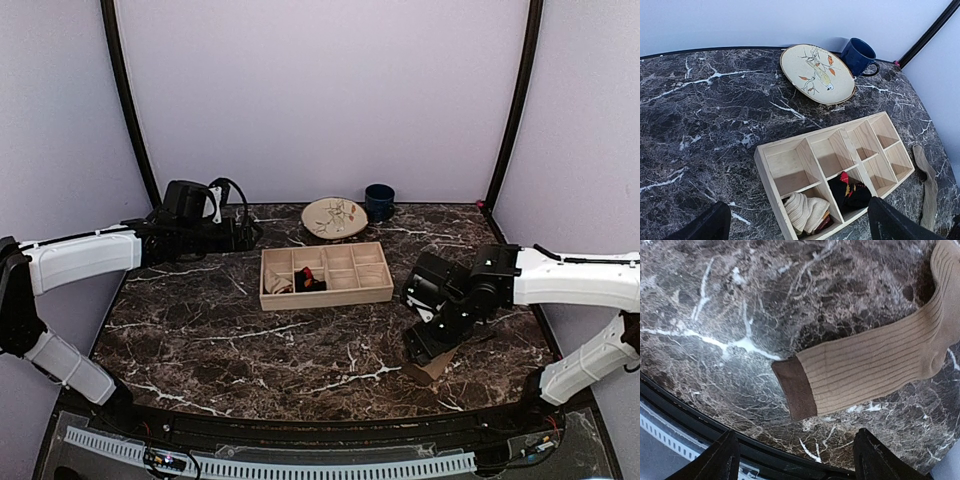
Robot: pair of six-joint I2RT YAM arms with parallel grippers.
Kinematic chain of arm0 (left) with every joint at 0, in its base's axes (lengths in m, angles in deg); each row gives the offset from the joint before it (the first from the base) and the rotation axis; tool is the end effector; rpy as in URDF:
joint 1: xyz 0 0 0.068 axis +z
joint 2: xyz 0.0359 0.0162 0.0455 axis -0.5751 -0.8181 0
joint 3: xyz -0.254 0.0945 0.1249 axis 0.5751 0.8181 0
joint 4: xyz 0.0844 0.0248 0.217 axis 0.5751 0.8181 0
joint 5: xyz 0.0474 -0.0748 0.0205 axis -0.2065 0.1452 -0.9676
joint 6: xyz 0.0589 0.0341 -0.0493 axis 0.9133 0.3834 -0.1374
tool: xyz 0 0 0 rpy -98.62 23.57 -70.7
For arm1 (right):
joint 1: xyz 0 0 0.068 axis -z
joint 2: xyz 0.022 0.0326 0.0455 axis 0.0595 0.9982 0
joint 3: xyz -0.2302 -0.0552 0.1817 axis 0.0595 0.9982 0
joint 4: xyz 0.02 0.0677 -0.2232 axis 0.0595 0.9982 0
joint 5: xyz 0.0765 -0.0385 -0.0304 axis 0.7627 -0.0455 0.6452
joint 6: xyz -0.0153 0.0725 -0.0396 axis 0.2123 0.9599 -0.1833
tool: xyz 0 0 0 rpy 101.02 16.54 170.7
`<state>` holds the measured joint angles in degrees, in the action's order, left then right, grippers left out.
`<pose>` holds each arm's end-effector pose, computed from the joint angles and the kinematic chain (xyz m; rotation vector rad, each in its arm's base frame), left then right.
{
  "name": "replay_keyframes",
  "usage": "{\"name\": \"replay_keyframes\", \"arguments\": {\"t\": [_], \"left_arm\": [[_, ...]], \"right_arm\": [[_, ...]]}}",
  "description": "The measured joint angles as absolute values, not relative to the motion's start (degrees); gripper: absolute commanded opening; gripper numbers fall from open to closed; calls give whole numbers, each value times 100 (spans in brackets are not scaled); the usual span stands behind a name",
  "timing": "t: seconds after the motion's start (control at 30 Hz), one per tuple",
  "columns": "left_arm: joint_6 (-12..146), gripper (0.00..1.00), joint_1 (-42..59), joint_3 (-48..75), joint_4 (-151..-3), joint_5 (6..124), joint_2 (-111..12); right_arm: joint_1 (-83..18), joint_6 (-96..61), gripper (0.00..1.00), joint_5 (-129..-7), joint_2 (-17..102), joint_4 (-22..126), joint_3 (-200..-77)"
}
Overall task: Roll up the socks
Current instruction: Roll the sock at the center of the board.
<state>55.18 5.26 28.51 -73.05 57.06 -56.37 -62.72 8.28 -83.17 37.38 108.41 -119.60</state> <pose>0.2880 -0.1653 0.3000 0.1184 2.0793 -0.5782 0.1145 0.1752 0.2383 -0.6475 2.8074 0.1303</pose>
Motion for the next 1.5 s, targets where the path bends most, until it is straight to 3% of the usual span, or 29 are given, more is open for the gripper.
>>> {"name": "replay_keyframes", "arguments": {"t": [0.33, 1.5], "left_arm": [[5518, 97, 369, 2714, -7283, 5564, -5737], [5540, 94, 332, 2567, -7178, 5387, -5930]], "right_arm": [[-6305, 960, 73, -8017, 3709, 10848, -11392], [-6305, 706, 56, -7759, 4605, 10284, -11186]]}}
